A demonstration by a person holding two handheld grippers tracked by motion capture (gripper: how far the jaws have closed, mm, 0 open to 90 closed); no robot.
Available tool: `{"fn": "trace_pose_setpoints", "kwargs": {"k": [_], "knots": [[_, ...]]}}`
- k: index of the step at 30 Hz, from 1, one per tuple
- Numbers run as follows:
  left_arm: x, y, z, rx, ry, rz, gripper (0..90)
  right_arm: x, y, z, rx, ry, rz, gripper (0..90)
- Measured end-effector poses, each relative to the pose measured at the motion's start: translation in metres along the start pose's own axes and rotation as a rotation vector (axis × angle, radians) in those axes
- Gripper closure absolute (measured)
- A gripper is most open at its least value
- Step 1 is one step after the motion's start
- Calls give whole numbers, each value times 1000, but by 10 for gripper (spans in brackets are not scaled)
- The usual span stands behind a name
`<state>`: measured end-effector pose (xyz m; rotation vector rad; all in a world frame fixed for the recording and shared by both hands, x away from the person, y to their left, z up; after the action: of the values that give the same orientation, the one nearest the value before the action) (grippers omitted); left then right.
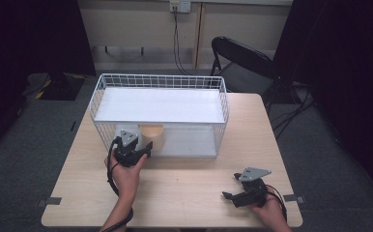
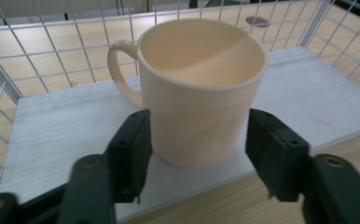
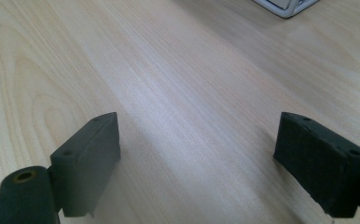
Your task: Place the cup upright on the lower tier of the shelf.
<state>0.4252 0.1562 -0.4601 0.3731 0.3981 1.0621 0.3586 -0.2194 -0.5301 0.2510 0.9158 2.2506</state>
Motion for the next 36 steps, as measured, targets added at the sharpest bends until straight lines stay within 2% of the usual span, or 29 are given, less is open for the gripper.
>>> {"fn": "trace_pose_setpoints", "kwargs": {"k": [3,6,10,13,16,21,24,30,36], "knots": [[0,3,-1,5,-18,-17,352,0,0,0,0,0,0,136],[-1,5,-2,1,-55,-37,302,0,0,0,0,0,0,136],[-2,8,-3,21,-61,-70,260,0,0,0,0,0,0,136],[-2,10,-6,33,-43,-93,224,0,0,0,0,0,0,136],[1,13,-8,47,-49,-110,199,0,0,0,0,0,0,136],[2,18,-10,40,-47,-131,181,0,0,0,0,0,0,136],[5,21,-11,46,-34,-150,161,0,0,0,0,0,-1,136],[10,25,-14,55,-27,-164,160,0,0,0,0,0,-1,135],[16,30,-21,58,-40,-166,160,0,0,0,0,0,0,136]]}}
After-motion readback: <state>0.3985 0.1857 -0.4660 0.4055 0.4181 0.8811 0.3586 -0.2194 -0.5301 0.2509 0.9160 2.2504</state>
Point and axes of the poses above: each handheld gripper's, and its own axes: y roughly backward along the jaws, z roughly out of its top, x roughly to its left, the point moved 4 cm from there along -y, roughly forward along the jaws, and after that the axes turned 6 degrees about -z, right-handed, at the moved point
